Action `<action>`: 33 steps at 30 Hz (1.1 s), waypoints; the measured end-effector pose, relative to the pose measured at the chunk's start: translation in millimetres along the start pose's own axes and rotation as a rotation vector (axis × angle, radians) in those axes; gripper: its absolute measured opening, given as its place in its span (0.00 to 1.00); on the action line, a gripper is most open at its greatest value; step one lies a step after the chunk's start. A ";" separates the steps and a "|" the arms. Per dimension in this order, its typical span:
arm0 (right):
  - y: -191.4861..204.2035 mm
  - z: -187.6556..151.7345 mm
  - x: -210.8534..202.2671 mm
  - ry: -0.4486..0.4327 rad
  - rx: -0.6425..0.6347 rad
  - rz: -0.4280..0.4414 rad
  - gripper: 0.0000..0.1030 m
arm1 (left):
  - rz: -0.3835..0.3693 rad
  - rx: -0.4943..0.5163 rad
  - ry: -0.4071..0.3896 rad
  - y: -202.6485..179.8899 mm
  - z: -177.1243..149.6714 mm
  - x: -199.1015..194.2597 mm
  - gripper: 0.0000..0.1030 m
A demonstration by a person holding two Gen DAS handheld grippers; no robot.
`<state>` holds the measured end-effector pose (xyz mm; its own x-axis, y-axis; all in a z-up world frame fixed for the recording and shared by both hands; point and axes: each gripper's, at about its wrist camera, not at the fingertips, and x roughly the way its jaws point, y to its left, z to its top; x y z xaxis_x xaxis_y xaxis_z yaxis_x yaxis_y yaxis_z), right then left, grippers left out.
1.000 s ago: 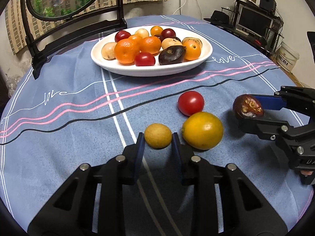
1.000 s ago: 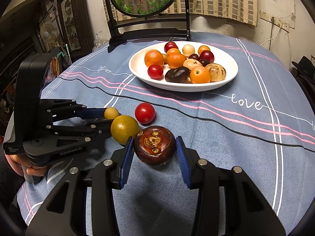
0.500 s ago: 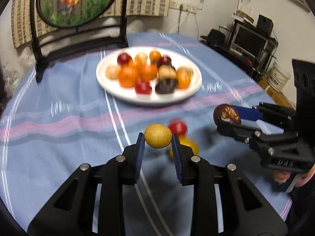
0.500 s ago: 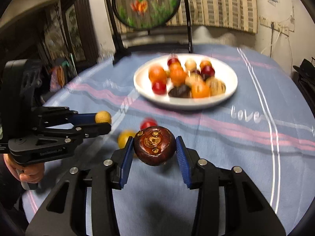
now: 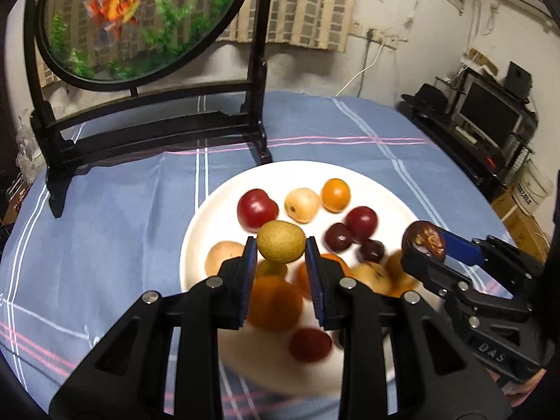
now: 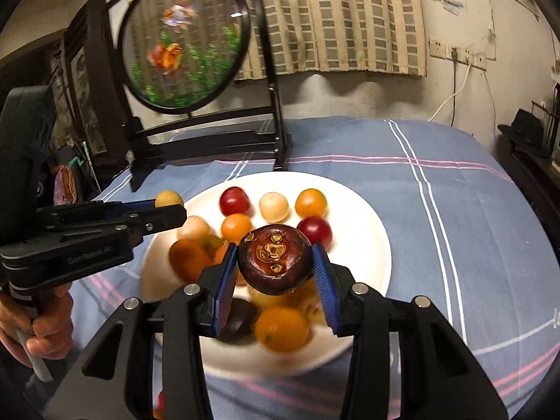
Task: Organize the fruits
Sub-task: 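Carry the pale yellow and brown fruits onto the white plate and release, then move both open tools back toward the last two fruits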
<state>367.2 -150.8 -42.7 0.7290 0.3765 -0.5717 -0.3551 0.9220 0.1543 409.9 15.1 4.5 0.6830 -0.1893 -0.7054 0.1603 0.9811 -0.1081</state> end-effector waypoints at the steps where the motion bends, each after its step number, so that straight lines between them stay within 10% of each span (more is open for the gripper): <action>1: -0.6 1.2 4.6 0.006 -0.002 -0.004 0.42 | 0.004 -0.001 0.008 0.2 1.5 7.2 0.27; 10: 2.7 1.8 31.2 0.044 -0.048 -0.008 0.42 | 0.033 -0.016 0.038 7.7 -6.0 36.0 0.29; 12: 3.9 2.4 31.2 0.041 -0.050 -0.007 0.44 | 0.041 -0.014 0.020 7.3 -6.9 30.9 0.52; 20: 7.2 -0.2 2.9 0.012 -0.018 -0.008 0.50 | 0.072 -0.044 -0.070 11.4 -15.3 -22.3 0.79; 33: 46.9 -71.4 -67.6 0.074 -0.006 0.154 0.50 | 0.146 -0.107 -0.168 9.3 -141.5 -134.3 0.94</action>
<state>259.5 -139.4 -54.4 0.6204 0.5057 -0.5995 -0.4630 0.8531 0.2405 218.7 55.2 -0.8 0.8038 -0.0406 -0.5935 -0.0192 0.9954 -0.0940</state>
